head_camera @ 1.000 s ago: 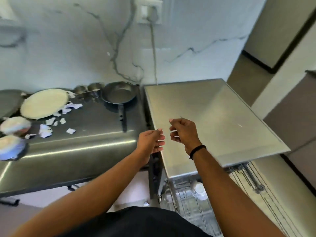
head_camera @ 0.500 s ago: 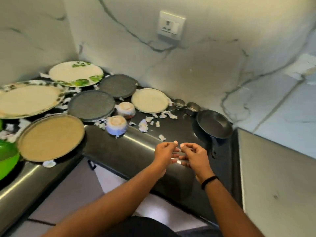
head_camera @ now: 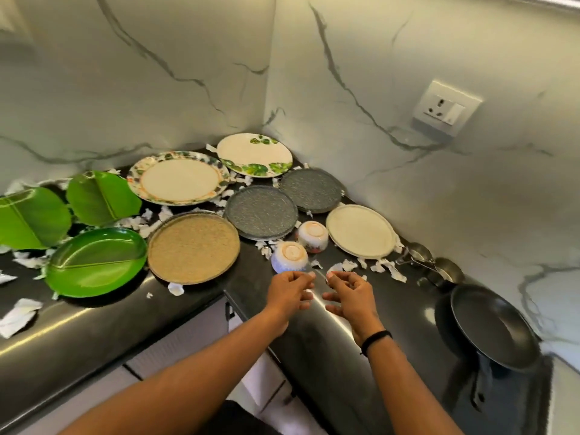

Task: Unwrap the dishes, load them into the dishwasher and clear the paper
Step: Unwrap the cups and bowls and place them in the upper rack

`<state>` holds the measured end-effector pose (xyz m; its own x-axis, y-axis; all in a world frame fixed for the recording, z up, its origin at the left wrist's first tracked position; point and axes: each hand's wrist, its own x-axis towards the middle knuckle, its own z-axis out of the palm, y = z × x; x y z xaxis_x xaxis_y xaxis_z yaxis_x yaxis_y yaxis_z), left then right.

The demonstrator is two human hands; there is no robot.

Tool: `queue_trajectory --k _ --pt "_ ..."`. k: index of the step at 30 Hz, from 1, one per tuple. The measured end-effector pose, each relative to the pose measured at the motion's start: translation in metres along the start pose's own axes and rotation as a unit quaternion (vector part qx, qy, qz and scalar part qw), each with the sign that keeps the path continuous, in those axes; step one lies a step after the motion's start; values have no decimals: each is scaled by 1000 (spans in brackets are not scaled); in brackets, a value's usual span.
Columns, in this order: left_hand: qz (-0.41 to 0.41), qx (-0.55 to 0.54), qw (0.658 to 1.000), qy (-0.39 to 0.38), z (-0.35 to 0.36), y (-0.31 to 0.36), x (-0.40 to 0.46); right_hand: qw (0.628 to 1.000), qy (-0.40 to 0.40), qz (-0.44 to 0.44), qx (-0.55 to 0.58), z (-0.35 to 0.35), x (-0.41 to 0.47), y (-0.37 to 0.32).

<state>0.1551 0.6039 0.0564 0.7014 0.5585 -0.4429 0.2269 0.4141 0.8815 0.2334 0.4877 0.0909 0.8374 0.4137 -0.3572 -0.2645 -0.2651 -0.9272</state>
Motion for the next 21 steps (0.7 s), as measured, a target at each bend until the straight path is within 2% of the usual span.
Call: queue_trajectory --k 4,9,13,21 --pt "12 49 996 70 -26 10 24 1000 -14 8 2 19 16 -2" --pt "57 158 981 94 -44 12 64 999 -19 33 -36 34 44 -5" --pt "102 251 959 82 -53 17 90 996 6 57 -64 48 78 -6" --pt "150 390 908 3 -58 13 120 982 38 108 -152 76 119 18"
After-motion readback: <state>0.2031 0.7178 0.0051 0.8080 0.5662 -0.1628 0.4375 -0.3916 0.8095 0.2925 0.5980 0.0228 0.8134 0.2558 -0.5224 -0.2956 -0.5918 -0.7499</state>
